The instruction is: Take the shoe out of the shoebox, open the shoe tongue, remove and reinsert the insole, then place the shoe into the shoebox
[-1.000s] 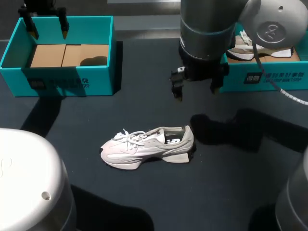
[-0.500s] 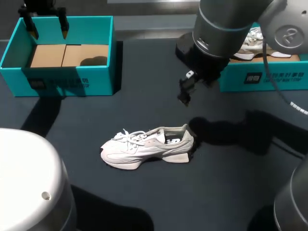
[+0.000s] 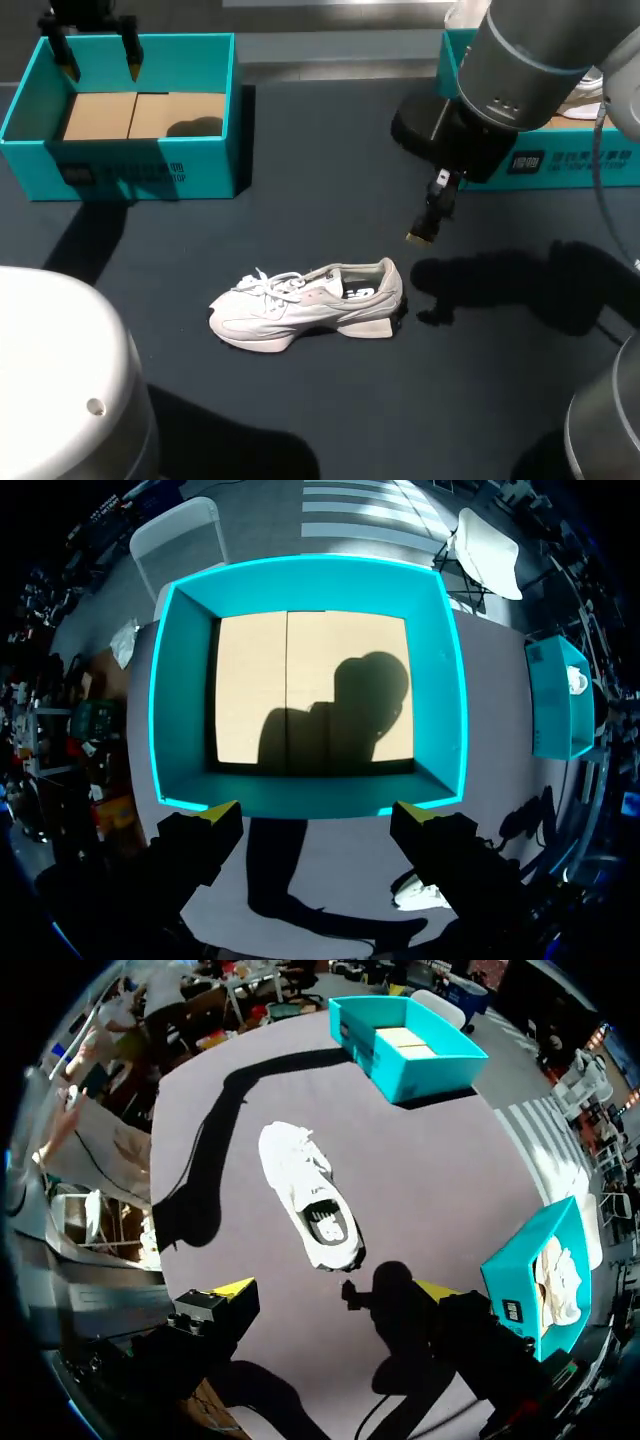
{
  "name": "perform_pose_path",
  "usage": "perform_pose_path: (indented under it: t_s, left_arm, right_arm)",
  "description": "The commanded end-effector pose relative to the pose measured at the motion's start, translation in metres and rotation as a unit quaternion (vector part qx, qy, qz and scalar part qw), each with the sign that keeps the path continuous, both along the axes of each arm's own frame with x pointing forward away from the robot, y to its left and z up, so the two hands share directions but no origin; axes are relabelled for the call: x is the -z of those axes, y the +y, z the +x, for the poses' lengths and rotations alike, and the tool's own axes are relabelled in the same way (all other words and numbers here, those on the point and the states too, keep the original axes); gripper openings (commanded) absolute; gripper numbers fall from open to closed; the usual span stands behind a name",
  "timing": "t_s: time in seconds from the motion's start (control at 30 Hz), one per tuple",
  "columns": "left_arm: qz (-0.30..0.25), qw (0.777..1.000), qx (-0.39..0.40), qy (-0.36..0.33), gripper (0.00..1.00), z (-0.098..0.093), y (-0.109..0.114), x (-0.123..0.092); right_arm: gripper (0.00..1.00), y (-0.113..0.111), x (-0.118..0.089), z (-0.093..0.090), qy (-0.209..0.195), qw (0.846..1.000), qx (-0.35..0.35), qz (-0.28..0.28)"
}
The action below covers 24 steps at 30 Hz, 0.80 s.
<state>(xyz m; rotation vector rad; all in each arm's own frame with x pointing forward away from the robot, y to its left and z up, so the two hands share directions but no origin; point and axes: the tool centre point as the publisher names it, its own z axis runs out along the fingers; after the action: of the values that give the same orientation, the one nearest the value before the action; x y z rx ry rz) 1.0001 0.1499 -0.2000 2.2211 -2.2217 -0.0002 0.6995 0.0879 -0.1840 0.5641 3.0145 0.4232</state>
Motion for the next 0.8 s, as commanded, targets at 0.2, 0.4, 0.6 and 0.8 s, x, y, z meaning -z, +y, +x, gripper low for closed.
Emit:
perform_pose_path:
  t_s: [0.2,0.4,0.6,0.8]
  left_arm:
    - [0.000,1.000,0.000,0.000,1.00,0.000,0.000,0.000]
    - [0.000,1.000,0.000,0.000,1.00,0.000,0.000,0.000]
    - [0.000,1.000,0.000,0.000,1.00,0.000,0.000,0.000]
    - [0.000,1.000,0.000,0.000,1.00,0.000,0.000,0.000]
  right_arm:
    - [1.00,-0.021,0.013,-0.004,-0.016,0.971,-0.199,0.131]
    - [1.00,-0.021,0.013,-0.004,-0.016,0.971,-0.199,0.131]
    - [1.00,-0.021,0.013,-0.004,-0.016,0.971,-0.199,0.131]
    - [1.00,-0.030,0.031,0.000,-0.012,0.969,-0.195,0.153]
